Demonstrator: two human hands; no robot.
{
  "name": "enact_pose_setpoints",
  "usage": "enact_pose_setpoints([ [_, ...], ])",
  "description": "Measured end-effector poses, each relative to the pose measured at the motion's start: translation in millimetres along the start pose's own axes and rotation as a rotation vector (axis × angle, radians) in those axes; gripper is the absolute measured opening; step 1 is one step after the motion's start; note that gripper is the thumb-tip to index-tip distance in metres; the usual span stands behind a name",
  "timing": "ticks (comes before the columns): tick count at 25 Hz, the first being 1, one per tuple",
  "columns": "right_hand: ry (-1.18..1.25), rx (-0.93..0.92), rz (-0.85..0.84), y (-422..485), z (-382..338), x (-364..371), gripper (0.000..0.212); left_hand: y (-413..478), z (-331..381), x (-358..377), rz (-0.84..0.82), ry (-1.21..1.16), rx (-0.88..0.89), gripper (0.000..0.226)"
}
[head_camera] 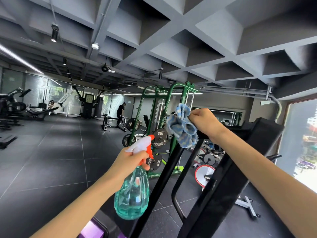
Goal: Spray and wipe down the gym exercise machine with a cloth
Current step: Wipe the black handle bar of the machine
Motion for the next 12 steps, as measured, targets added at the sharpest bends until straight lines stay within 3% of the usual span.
enact_pose_setpoints([
  [6, 0.443, 0.296, -0.053, 5.7, 4.7, -12.2, 0.008, 1.9, 3.5, 1.9, 0.016, 0.003, -0.023, 0.016],
  [9, 0.583, 0.273, -0.044, 0.8, -1.5, -21.2, 0.019, -1.8, 8.3, 6.7, -0.001, 0.013, 0.007, 0.010],
  [12, 0.675, 0.278, -0.074, -1.7, -4.8, -34.9, 0.026, -1.3, 8.3, 12.0, -0.027, 0.003, 0.036, 0.026],
])
Point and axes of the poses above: each hand's wrist, its own y-axis towards the middle knuckle, its own x-axis out of the palm, z = x × y, the point moved 3 cm from there along y, towards the middle knuckle, and after that the axes turned 9 degrees about -x, right-handed, at the moved point
